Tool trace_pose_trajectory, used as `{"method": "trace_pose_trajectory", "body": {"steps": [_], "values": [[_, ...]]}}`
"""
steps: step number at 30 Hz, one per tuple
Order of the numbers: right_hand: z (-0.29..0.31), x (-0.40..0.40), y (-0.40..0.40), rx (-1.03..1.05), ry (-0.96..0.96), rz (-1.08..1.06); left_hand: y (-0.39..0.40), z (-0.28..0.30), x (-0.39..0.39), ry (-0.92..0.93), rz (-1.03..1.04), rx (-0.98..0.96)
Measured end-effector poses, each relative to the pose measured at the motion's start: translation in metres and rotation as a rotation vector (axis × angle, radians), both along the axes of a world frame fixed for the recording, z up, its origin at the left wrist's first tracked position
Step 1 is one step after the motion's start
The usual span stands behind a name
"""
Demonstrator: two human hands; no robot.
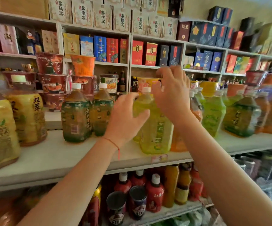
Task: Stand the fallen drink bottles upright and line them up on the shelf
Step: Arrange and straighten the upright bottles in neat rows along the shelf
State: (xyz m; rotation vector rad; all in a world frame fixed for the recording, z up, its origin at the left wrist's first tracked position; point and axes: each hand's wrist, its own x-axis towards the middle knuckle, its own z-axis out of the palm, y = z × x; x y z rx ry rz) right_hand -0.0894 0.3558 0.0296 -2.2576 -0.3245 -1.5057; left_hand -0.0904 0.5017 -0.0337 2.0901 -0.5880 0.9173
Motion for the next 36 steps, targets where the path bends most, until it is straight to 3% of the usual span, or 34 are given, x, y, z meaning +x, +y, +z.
{"method": "trace_pose_trajectory", "body": {"steps": [3,7,19,24,29,32,36], "values": [[-0.001,0.008,-0.054,0.136,0.058,-0.036,-0.049,-0.008,0.004,0.085,-0.027,-0.037],[-0.018,0.026,-0.099,0.386,0.437,0.229,-0.083,-0.026,0.012,0.078,0.093,-0.255],[-0.035,0.048,-0.146,0.364,0.588,0.576,-0.134,-0.056,0.013,-0.004,0.389,-0.587],[-0.034,0.049,-0.173,0.44,0.546,0.595,-0.15,-0.056,0.011,-0.034,0.559,-0.529],[-0.025,0.05,-0.209,0.351,0.551,0.609,-0.163,-0.049,0.016,-0.118,0.76,-0.337],[-0.019,0.053,-0.239,0.226,0.616,0.554,-0.167,-0.049,0.02,-0.116,0.82,-0.332],[-0.017,0.058,-0.26,0.221,0.689,0.466,-0.174,-0.05,0.025,-0.126,0.854,-0.343]]}}
